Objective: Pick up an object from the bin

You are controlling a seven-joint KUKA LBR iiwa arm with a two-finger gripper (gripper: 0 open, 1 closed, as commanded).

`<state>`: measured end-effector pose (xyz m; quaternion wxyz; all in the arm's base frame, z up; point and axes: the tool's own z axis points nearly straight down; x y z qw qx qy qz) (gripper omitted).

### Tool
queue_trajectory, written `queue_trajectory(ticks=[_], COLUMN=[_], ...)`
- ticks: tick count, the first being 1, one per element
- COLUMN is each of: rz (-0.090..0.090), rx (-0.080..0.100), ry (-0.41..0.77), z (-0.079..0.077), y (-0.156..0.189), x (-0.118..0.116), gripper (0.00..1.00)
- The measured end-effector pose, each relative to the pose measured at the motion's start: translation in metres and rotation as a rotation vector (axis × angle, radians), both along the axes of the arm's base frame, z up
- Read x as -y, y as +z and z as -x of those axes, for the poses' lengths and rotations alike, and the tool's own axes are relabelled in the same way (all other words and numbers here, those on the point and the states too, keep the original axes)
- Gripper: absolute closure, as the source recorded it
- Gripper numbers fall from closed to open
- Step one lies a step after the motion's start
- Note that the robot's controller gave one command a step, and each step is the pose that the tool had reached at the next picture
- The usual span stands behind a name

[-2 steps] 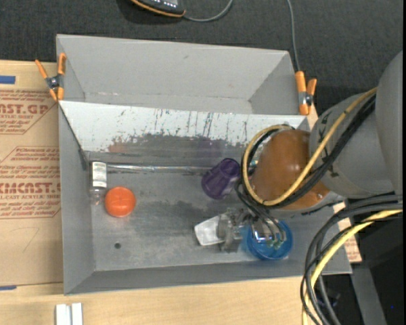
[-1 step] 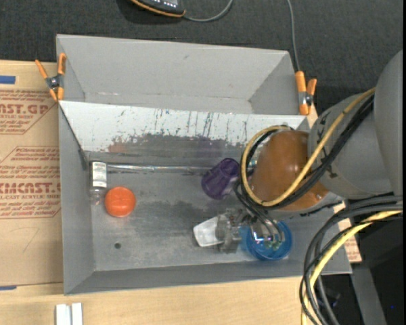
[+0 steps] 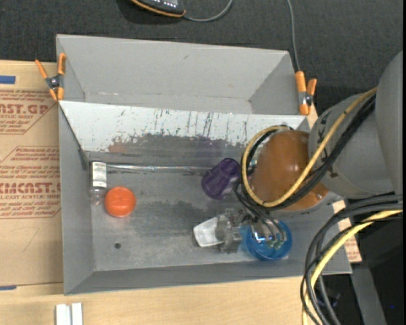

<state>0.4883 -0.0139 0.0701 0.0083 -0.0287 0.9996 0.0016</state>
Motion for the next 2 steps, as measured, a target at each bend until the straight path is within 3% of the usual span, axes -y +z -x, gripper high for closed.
queue_trajectory(ticks=[1,2], rz=[0.003,0.002], rx=[0.0,0.001], ry=[0.242,0.127], z=[0.0005,0.0035], y=[0.0005,-0.0003], x=[-0.0171,-0.0231], gripper=[1.0,1.0])
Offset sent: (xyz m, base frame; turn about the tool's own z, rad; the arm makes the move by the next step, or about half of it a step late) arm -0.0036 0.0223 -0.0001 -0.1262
